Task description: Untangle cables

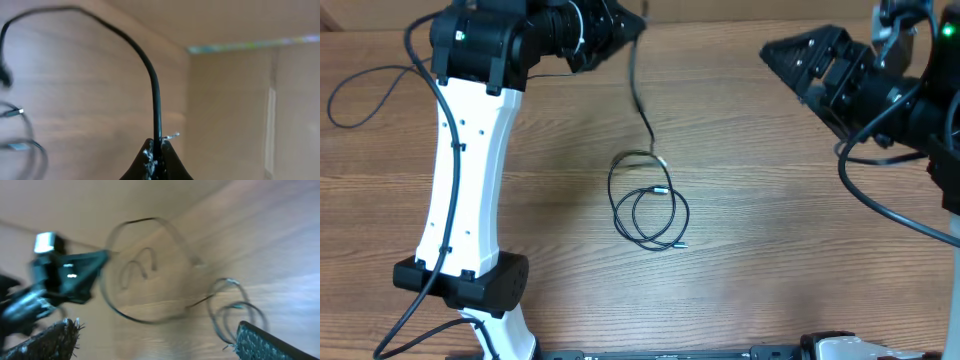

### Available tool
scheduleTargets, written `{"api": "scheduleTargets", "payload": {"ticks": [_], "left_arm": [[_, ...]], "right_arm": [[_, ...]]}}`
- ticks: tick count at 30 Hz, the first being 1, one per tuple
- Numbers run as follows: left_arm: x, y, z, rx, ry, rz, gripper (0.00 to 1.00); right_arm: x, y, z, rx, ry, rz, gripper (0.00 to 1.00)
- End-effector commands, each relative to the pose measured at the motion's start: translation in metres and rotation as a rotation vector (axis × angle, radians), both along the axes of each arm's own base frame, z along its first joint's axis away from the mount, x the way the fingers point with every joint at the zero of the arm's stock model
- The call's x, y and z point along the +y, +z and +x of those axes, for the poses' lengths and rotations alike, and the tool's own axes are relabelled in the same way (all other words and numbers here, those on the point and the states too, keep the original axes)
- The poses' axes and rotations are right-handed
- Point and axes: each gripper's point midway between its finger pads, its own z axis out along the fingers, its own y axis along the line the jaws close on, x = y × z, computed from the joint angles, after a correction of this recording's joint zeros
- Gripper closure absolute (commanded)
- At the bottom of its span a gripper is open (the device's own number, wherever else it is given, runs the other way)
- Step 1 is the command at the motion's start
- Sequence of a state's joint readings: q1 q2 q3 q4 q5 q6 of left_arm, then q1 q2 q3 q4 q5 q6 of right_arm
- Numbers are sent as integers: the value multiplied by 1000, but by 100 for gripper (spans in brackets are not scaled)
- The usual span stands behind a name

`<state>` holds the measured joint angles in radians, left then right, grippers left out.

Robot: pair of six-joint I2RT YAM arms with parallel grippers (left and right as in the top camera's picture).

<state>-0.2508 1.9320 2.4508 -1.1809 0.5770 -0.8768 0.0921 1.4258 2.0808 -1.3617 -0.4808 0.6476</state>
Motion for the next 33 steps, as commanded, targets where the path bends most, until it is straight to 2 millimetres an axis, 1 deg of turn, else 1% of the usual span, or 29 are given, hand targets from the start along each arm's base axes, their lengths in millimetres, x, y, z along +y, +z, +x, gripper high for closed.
{"api": "scheduleTargets", "payload": {"ticks": [1,5,7,10,13,16,18,22,25,27,29,30,33], "left_arm": [[32,18,17,-165,134,160,96],[44,31,27,-237,196,197,96],[48,41,34,-330,194,250,96],[57,39,37,-395,167,362,96],[82,19,35,-339,207,495,96],[123,-5,27,-221,312,650,96],[143,-15,22,-164,348,706,96],[162,-31,9,-69,310,690,96],[164,-42,-4,-21,197,630,96],[159,-43,-11,-17,120,572,96],[148,-39,-15,-52,28,507,96],[140,-35,-17,-87,-36,466,96],[126,-29,-22,-132,-119,415,96]], "right_arm": [[-24,-2,-3,-18,-102,-107,0],[-29,-11,-7,16,-115,-137,0],[-29,-15,-10,30,-107,-152,0],[-30,-20,-12,59,-104,-157,0],[-32,-28,-14,93,-113,-172,0],[-38,-36,-13,127,-136,-201,0],[-40,-41,-11,146,-143,-212,0],[-39,-50,-5,178,-139,-218,0],[-39,-59,1,214,-136,-224,0],[-38,-66,4,239,-133,-227,0],[-37,-70,8,254,-128,-227,0],[-36,-73,9,263,-123,-227,0],[-30,-76,12,259,-63,-234,0]]}}
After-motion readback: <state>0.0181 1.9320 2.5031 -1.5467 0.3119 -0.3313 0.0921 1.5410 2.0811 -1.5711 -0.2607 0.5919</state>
